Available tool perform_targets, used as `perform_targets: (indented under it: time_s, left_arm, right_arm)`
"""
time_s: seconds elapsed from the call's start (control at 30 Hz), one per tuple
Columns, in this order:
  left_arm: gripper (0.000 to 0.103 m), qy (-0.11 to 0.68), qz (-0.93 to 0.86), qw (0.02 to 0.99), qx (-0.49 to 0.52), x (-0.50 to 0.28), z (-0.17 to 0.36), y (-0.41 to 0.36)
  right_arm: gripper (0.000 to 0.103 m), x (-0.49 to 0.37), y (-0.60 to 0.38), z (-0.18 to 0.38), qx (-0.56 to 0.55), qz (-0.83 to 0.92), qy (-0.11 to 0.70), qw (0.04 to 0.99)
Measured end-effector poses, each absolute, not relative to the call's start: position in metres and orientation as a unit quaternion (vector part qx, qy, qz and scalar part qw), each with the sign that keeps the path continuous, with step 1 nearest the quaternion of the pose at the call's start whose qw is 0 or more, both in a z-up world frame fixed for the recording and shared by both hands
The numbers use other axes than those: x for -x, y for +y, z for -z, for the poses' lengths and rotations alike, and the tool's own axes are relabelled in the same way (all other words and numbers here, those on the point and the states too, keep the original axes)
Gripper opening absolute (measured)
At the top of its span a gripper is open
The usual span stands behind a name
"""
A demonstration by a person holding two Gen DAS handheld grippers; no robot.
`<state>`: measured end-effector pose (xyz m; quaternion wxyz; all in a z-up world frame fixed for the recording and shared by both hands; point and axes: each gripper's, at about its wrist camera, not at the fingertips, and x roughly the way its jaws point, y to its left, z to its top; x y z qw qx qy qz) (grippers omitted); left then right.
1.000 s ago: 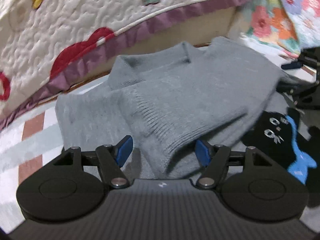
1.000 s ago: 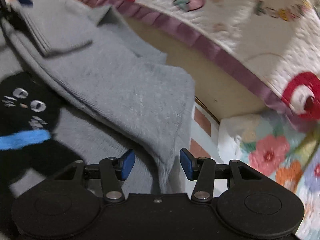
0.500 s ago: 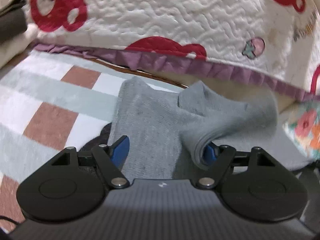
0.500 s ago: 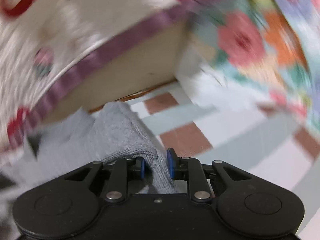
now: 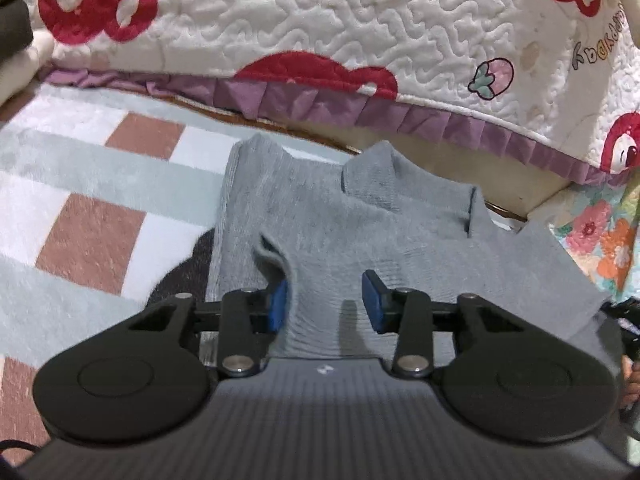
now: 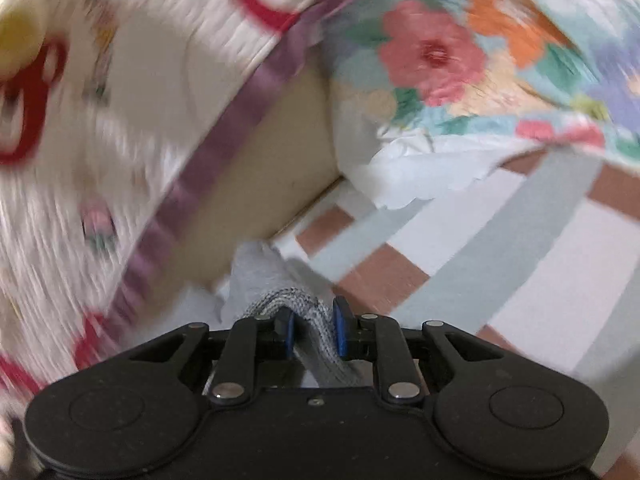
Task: Fold clothes
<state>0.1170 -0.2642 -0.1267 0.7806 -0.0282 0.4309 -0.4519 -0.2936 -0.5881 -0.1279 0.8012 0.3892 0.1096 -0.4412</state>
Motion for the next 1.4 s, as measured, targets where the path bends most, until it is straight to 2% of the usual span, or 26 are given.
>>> perform_targets:
  time_s: [0.1,0.2,0.3,0.53,0.63,0.83,0.93,1.07,1.23,1.37,1.4]
  left_arm:
    - [0.044,0.441,0.444,0.780,-0.001,-0.115,0.124,-0.267]
    - [0.051,0.443,0.436,0.782,-0.035,-0.111,0.122,-0.270]
    - [0.059,0.452,0.435,0.778,-0.031,-0.112,0.121,-0.269]
    - [0.060,0.462,0.435,0.771,-0.048,-0.110,0.118,-0.267]
    - [0.064,0.465,0.430,0.770,-0.075,-0.106,0.116,-0.260]
    - [0.066,0.453,0.389,0.790,-0.136,-0.093,0.104,-0.220]
    - [0.077,0.448,0.391,0.794,-0.125,-0.091,0.096,-0.190]
    - [0.077,0.500,0.398,0.765,-0.085,-0.097,0.108,-0.165]
    - [0.075,0.590,0.447,0.670,0.052,-0.104,0.137,-0.147]
    - [0.070,0.575,0.446,0.686,0.012,-0.097,0.139,-0.151]
    - [0.068,0.566,0.443,0.695,-0.010,-0.093,0.139,-0.154]
  right_arm:
    - [0.022,0.277,-0.595,0.133,-0.298,0.482,0.219,0.794]
    - [0.022,0.270,-0.584,0.138,-0.260,0.482,0.252,0.798]
    - [0.026,0.276,-0.581,0.142,-0.277,0.488,0.250,0.789]
    - [0.032,0.310,-0.588,0.149,-0.299,0.509,0.228,0.775]
    - [0.042,0.321,-0.583,0.147,-0.320,0.467,0.216,0.795]
    - [0.042,0.327,-0.565,0.147,-0.313,0.434,0.255,0.806]
    - [0.042,0.334,-0.557,0.151,-0.308,0.414,0.288,0.807]
    - [0.043,0.356,-0.544,0.144,-0.293,0.391,0.325,0.810]
    - [0.053,0.397,-0.499,0.136,-0.316,0.373,0.363,0.793]
    - [0.058,0.421,-0.456,0.137,-0.299,0.388,0.364,0.792]
    - [0.062,0.427,-0.449,0.139,-0.309,0.390,0.363,0.788]
